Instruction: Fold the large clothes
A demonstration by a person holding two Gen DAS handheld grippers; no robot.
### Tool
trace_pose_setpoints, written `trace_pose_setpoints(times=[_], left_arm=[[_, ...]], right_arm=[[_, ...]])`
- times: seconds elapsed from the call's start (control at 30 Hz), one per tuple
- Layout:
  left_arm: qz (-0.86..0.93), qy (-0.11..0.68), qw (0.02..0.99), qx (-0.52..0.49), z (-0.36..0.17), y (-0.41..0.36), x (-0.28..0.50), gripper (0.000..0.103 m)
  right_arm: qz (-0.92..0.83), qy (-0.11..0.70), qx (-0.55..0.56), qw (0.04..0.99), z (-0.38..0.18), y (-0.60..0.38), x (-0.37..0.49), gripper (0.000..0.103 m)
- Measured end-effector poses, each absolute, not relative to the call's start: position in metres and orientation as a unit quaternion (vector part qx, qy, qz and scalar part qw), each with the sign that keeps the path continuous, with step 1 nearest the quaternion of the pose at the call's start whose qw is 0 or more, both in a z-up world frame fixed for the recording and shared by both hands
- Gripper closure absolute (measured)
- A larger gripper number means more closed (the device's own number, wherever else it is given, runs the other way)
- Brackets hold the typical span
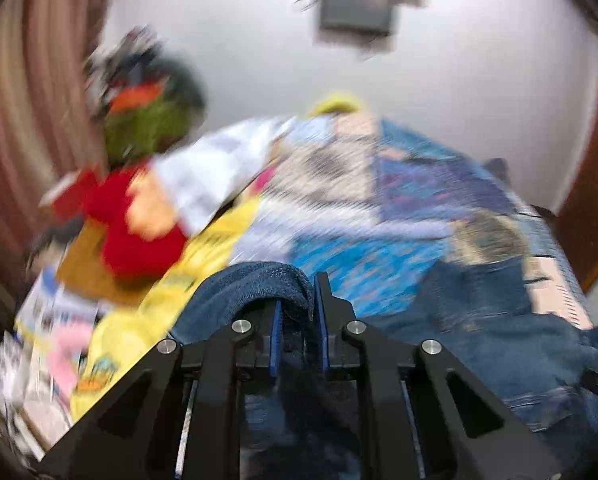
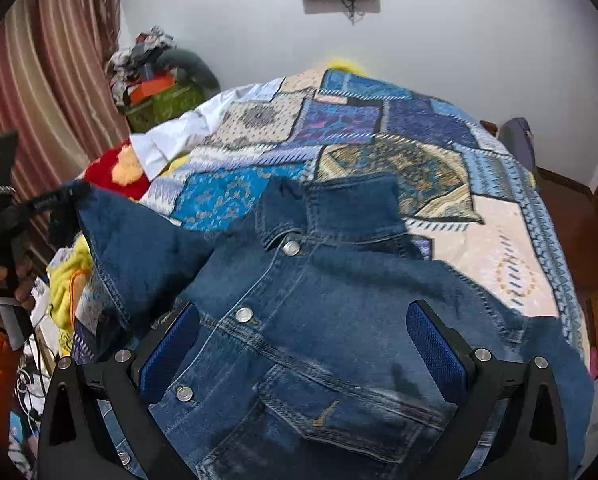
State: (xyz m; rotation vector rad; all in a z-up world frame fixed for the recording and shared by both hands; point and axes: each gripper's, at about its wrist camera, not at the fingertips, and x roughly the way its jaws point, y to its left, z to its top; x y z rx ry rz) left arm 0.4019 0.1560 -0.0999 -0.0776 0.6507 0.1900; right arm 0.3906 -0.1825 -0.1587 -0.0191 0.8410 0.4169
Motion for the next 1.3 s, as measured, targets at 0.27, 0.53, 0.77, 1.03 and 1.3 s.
trace_pose_setpoints(times=[0.27,0.53,0.77,1.03,1.3], left_arm=[[-0.072,0.355,0.931,0.045,-0.127,0.003,0.409,0.089],[-0.144,0.495,0.854,0.078,-0.227,-0.071,0.393,0.088],[-0.134,0.501,0.853,0.065,-0.187,-0.049,0.375,0.045],[-0.025,0.453,0.89,0.057,-0.139,0.049,0.35,0.029],[0.064,0.5,0.862,0.041,-0.191,0.142,0.358,0.028]], right_arm=[[0.17,0.385,0.014,0.907,-0.137,-0.238,0.383,0.0],[0.153,0.423,0.016,0.893,-0.147,-0.275,0.373,0.0],[0.178,0.423,-0.023,0.888,-0.148,-0.248,0.368,0.0],[0.251,0.402,-0.083,0.877,-0.146,-0.159,0.368,0.0],[0.289,0.452,-0.141,0.832,-0.2,-0.068,0.386,0.0]])
